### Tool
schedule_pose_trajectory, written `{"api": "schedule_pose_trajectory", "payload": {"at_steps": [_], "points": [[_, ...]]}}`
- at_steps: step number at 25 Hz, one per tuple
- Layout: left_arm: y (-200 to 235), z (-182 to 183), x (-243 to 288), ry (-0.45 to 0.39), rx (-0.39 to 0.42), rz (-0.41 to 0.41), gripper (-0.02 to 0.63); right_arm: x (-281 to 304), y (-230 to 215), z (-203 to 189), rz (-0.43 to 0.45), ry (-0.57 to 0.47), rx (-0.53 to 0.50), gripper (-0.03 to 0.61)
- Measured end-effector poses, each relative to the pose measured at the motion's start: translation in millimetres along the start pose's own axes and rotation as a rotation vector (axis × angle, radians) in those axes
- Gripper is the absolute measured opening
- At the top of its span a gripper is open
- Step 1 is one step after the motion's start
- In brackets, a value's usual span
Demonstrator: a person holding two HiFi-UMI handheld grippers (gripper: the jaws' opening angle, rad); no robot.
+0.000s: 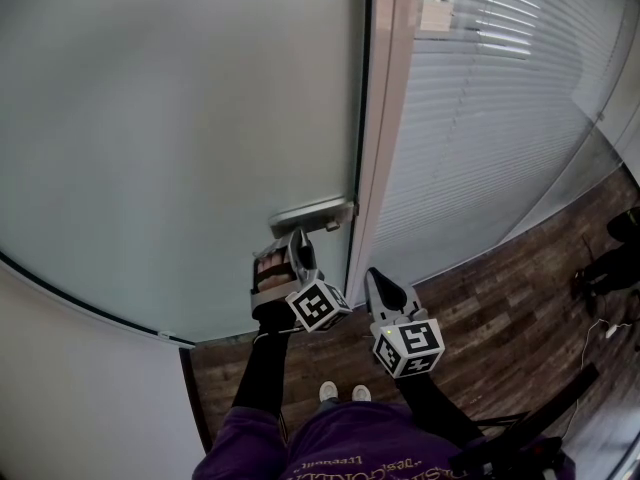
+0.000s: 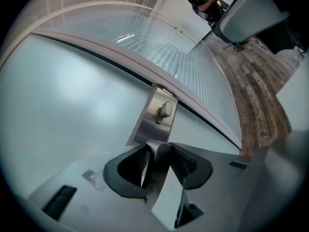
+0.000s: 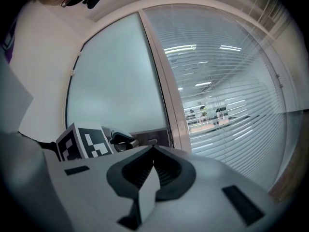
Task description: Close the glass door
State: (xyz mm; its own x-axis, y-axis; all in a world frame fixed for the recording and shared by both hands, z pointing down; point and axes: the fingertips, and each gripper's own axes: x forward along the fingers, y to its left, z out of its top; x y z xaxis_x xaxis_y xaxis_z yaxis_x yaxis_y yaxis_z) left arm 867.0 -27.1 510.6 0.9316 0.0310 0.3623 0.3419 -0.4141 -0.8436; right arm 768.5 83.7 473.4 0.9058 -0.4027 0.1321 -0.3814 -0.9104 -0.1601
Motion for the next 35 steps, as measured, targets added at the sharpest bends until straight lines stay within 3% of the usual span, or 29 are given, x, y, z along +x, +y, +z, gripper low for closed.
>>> {"api": "schedule_pose_trajectory", "payload": {"at_steps": [15, 21, 27, 30, 32, 35], "points": [[2, 1, 6, 0.003, -0.01, 0.001, 0.14, -2, -2, 5, -0.009, -0.009, -0.009, -0.003], [5, 4, 2, -0.055, 0.052, 0.115, 0.14, -3, -7, 7, -0.017, -0.01, -0.02, -0.003], [6, 3, -6, -0.052, 0.025, 0.112, 0.14, -1, -5, 11, -0.013, -0.014, -0.028, -0.003], [4, 9, -26, -0.099, 0.022, 0.15, 0.14, 0, -2, 12, -0.005, -0.007, -0.035, -0.003], [2, 9, -40, -0.12, -0.021, 0.156, 0.14, 2, 1, 14, 0.005, -0.007, -0.043, -0.003], [0, 3, -55, -0.126, -0.196, 0.11, 0.138, 7, 9, 18, 0.023, -0.01, -0.055, -0.003]]}}
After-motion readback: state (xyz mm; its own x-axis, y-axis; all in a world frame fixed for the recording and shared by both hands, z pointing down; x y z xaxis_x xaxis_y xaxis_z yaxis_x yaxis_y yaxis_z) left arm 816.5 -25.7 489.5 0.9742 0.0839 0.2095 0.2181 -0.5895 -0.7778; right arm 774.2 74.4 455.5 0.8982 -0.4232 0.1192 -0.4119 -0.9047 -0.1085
